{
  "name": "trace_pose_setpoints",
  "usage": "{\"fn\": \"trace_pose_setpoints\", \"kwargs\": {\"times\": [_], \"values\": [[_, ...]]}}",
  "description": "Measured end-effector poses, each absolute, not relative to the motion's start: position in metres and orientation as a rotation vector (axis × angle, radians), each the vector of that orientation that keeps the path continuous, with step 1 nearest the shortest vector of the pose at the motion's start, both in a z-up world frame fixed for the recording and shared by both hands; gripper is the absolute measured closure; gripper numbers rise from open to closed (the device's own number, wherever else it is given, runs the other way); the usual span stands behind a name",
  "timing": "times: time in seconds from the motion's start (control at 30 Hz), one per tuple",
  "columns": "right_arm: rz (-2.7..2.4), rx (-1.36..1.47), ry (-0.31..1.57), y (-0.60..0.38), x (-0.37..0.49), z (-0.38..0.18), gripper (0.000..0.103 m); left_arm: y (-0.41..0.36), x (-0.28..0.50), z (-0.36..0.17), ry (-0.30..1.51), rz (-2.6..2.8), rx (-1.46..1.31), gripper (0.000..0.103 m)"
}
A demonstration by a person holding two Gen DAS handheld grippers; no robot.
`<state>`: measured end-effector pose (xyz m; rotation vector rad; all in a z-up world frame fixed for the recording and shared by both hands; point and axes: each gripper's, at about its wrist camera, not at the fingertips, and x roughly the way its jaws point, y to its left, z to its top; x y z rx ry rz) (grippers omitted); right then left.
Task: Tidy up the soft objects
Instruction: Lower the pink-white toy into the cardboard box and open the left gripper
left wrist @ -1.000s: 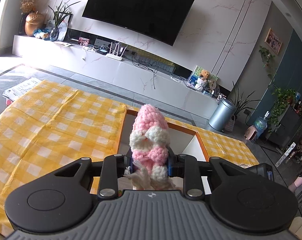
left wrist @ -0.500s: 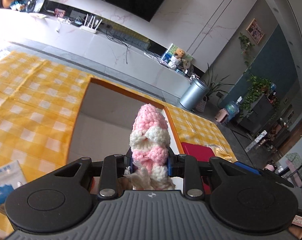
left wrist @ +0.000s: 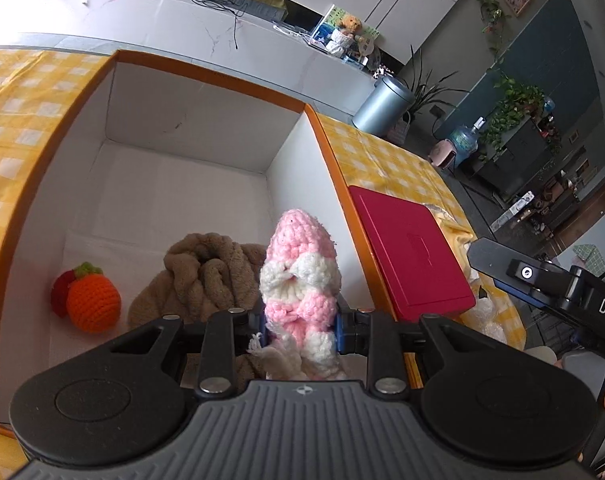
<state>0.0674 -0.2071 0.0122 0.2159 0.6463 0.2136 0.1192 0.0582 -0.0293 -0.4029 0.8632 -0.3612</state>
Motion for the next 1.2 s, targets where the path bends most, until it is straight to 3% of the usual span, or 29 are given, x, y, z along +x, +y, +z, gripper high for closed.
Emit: {"fn": "trace_pose_setpoints", "kwargs": {"times": [0.43, 0.5, 0.63, 0.67, 0.83, 1.0, 1.07, 1.13, 1.2], "values": [[0.225, 0.252, 0.710, -0.210, 0.075, 0.003, 0.005, 0.004, 0.125, -0.035, 0.911, -0.293, -0.153, 0.066], [0.207, 0.238, 0.717, -0.210, 0.075, 0.003, 0.005, 0.003, 0.121, -0.033, 0.876, -0.291, -0.145, 0.057], [0.211, 0.233, 0.724, -0.210, 0.075, 0.003, 0.005, 0.006, 0.110, -0.028, 0.770, -0.261, -0.064, 0.017], [0.211, 0.227, 0.723, -0.210, 0.074, 0.004, 0.005, 0.009, 0.107, -0.026, 0.748, -0.263, -0.064, 0.012], [0.204, 0.226, 0.724, -0.211, 0.073, 0.004, 0.005, 0.036, 0.107, -0.014, 0.799, -0.325, -0.241, 0.012], [0.227, 0.265, 0.774, -0.213, 0.077, 0.002, 0.005, 0.054, 0.114, -0.012, 0.722, -0.419, -0.385, 0.032], [0.231, 0.279, 0.776, -0.214, 0.077, 0.001, 0.005, 0.057, 0.121, -0.017, 0.746, -0.373, -0.408, 0.058], [0.228, 0.277, 0.780, -0.214, 0.077, 0.001, 0.005, 0.056, 0.126, -0.023, 0.785, -0.365, -0.398, 0.074], [0.219, 0.272, 0.778, -0.214, 0.076, 0.001, 0.005, 0.056, 0.127, -0.026, 0.813, -0.396, -0.394, 0.079]]}}
